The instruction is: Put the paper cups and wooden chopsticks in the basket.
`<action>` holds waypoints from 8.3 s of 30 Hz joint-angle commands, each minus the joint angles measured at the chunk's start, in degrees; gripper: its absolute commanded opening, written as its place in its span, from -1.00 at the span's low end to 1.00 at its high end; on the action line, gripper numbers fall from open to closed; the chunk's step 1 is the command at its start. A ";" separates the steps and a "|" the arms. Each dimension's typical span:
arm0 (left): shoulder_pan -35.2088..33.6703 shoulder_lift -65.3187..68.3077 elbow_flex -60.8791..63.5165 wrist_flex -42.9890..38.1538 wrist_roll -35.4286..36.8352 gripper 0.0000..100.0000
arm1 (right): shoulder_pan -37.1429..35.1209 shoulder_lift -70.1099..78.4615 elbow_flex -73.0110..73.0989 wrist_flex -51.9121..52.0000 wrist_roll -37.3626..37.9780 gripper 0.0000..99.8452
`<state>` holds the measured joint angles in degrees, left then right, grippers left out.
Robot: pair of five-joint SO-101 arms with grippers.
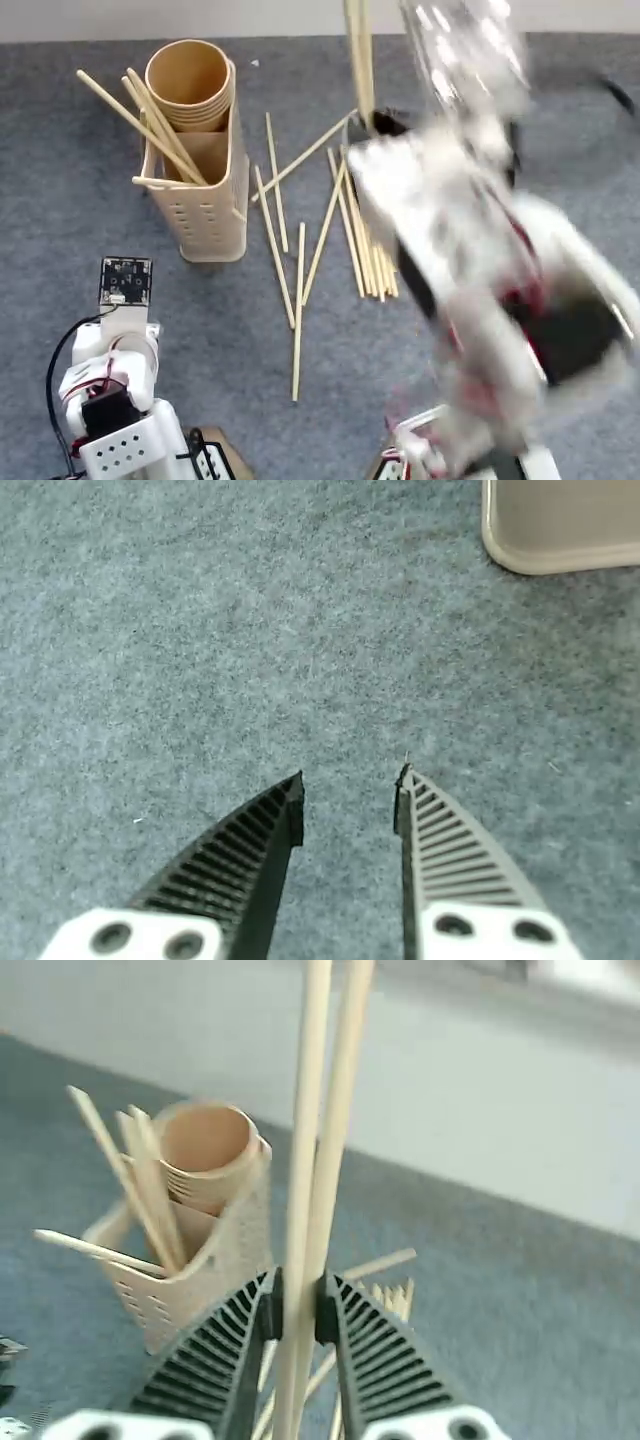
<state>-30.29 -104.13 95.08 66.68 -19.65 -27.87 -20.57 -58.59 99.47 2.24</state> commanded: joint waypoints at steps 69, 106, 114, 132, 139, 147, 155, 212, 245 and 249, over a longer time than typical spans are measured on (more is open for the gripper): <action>3.47 -0.13 1.63 -0.09 -0.70 -0.66 | -16.66 2.68 78.90 -102.81 5.45 -0.72; 3.47 -0.13 1.45 -0.09 -0.70 -0.66 | 14.99 41.45 65.19 -52.18 9.49 -0.89; 3.47 -0.13 1.45 -0.09 -0.70 -0.66 | 17.36 44.70 64.13 -51.82 9.14 -1.00; 3.47 -0.13 1.54 -0.09 -0.70 -0.66 | -0.92 -6.20 64.75 -50.24 9.41 -0.99; 3.56 -0.13 1.63 -0.09 -0.70 -0.66 | -7.69 -14.37 67.91 -74.42 9.05 -0.99; 3.56 -0.13 1.71 -0.09 -0.70 -0.66 | -18.42 -8.40 91.38 -121.36 9.05 -0.99; 3.56 -0.13 1.71 -0.09 -0.70 -0.66 | -18.77 6.46 93.58 -137.89 8.97 -0.99; 3.56 -0.13 1.71 -0.09 -0.70 -0.66 | 19.38 26.42 90.68 -68.09 15.56 -0.64; 5.41 -0.13 1.89 0.00 -0.70 -0.66 | 8.22 -22.55 94.11 -90.51 19.08 -0.99; 5.41 -0.13 1.89 0.00 -0.70 -0.66 | 3.03 -25.63 96.31 -99.38 19.08 -0.99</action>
<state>-25.63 -104.13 96.04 66.68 -20.00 -21.63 -42.46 37.32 6.02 20.97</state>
